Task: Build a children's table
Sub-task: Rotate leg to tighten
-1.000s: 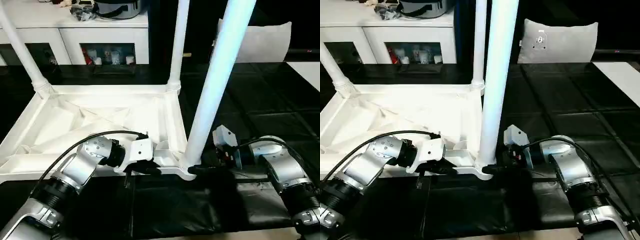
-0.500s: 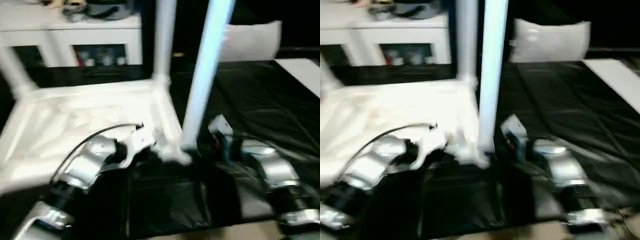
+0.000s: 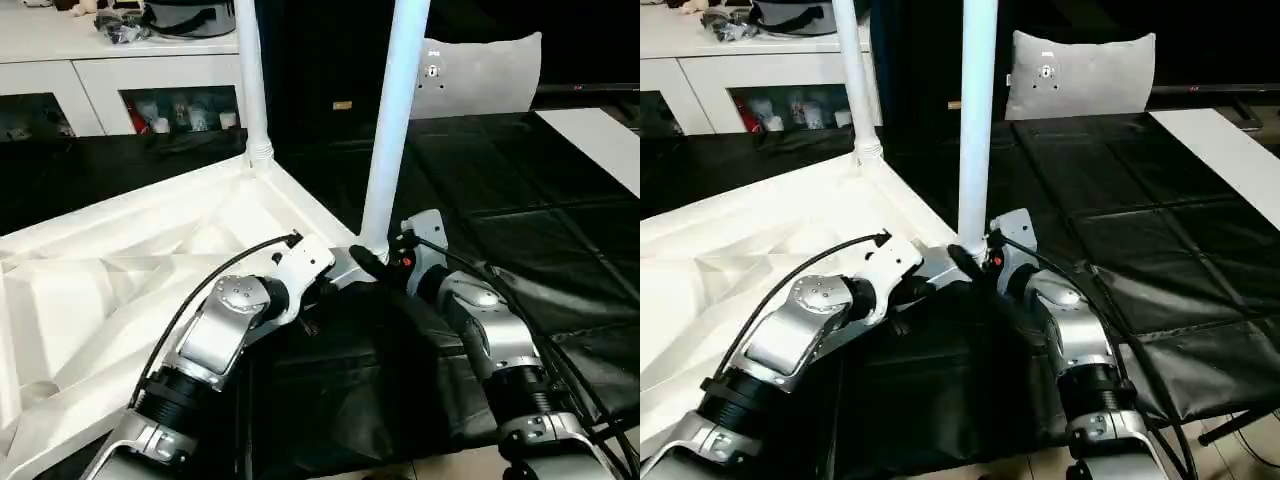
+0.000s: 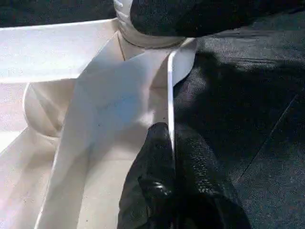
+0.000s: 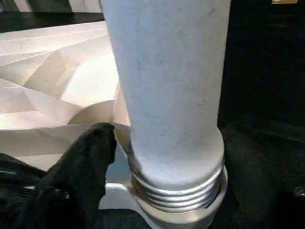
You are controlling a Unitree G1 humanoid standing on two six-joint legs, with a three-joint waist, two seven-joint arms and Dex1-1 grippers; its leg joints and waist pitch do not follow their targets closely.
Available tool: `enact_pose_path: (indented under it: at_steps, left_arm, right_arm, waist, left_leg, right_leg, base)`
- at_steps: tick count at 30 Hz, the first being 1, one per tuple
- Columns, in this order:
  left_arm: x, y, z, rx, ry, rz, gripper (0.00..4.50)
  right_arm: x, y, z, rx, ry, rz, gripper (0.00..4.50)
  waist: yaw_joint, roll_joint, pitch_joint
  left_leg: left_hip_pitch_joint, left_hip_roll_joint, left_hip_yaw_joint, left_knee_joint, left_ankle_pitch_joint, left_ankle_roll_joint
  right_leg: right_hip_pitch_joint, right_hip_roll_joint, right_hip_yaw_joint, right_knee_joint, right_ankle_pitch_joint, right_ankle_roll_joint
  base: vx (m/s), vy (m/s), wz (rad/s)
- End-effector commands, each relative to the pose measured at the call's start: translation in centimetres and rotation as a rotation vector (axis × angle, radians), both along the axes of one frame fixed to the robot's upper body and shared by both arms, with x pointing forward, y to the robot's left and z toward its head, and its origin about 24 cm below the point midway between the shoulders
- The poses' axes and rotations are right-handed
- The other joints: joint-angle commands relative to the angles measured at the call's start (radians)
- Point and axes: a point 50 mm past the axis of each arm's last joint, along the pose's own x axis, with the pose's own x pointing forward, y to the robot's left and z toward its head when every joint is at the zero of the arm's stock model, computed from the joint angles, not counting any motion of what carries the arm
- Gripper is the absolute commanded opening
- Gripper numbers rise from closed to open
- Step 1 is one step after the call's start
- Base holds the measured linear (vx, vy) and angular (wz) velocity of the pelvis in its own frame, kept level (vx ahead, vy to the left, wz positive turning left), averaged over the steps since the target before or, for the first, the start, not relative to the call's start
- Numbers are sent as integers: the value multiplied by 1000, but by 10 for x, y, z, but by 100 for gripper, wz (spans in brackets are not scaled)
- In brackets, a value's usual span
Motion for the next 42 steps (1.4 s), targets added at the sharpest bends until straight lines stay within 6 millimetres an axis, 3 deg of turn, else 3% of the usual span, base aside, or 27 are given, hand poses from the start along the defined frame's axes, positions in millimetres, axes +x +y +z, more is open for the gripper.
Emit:
enact_pose_path:
  at_steps: [1, 7, 12, 19, 20, 23, 24, 42]
  left_arm:
    - [-3, -13, 17, -49, -79, -117, 0]
    - [-4, -4, 15, -31, -68, -188, 0]
    - [-8, 11, 12, 10, -40, -339, 0]
    - [-16, 24, 9, 58, 5, -518, 0]
    - [-18, 25, 9, 64, 17, -548, 0]
    - [-21, 28, 8, 75, 40, -605, 0]
    - [-22, 28, 8, 79, 43, -620, 0]
    - [-22, 36, 7, 99, 56, -677, 0]
  right_arm:
    - [-4, 10, 8, 22, -50, 111, 413]
    - [-9, -10, 16, -32, -95, 217, 446]
    - [-18, -33, 22, -124, -101, 435, 446]
    - [-28, -42, 25, -194, -96, 633, 446]
    - [-29, -42, 25, -194, -94, 666, 446]
    - [-32, -41, 25, -187, -82, 736, 446]
    - [-33, -40, 25, -190, -79, 760, 446]
    - [-40, -38, 13, -168, 17, 862, 291]
  waist:
    - [9, 0, -63]
    - [20, -1, -64]
    - [32, -2, -62]
    - [55, 0, -64]
    - [57, -4, -63]
    - [60, -2, -63]
    - [62, -9, -63]
    - [65, -13, -63]
  left_leg:
    - [-22, 14, 8, -62, -79, 86]
    - [-21, 16, 9, -60, -68, 101]
    - [-18, 16, 12, -59, -96, 109]
    - [-15, 22, 10, -60, -89, 102]
    - [-14, 23, 11, -61, -91, 104]
    - [-15, 22, 11, -62, -91, 103]
    - [-16, 22, 11, -61, -92, 103]
    - [-16, 23, 11, -61, -76, 89]
  right_leg:
    - [74, -58, 62, -73, -261, -141]
    - [75, -58, 64, -68, -229, -157]
    - [74, -59, 64, -74, -277, -144]
    - [72, -60, 67, -63, -236, -167]
    - [71, -60, 67, -65, -238, -168]
    - [72, -61, 66, -66, -258, -161]
    - [72, -62, 66, -67, -271, -156]
    - [72, -61, 67, -64, -272, -152]
  base:
    - [0, 0, 0]
    - [0, 0, 0]
    - [0, 0, 0]
    - [0, 0, 0]
    - [0, 0, 0]
    - [0, 0, 0]
    - [0, 0, 0]
    - [0, 0, 0]
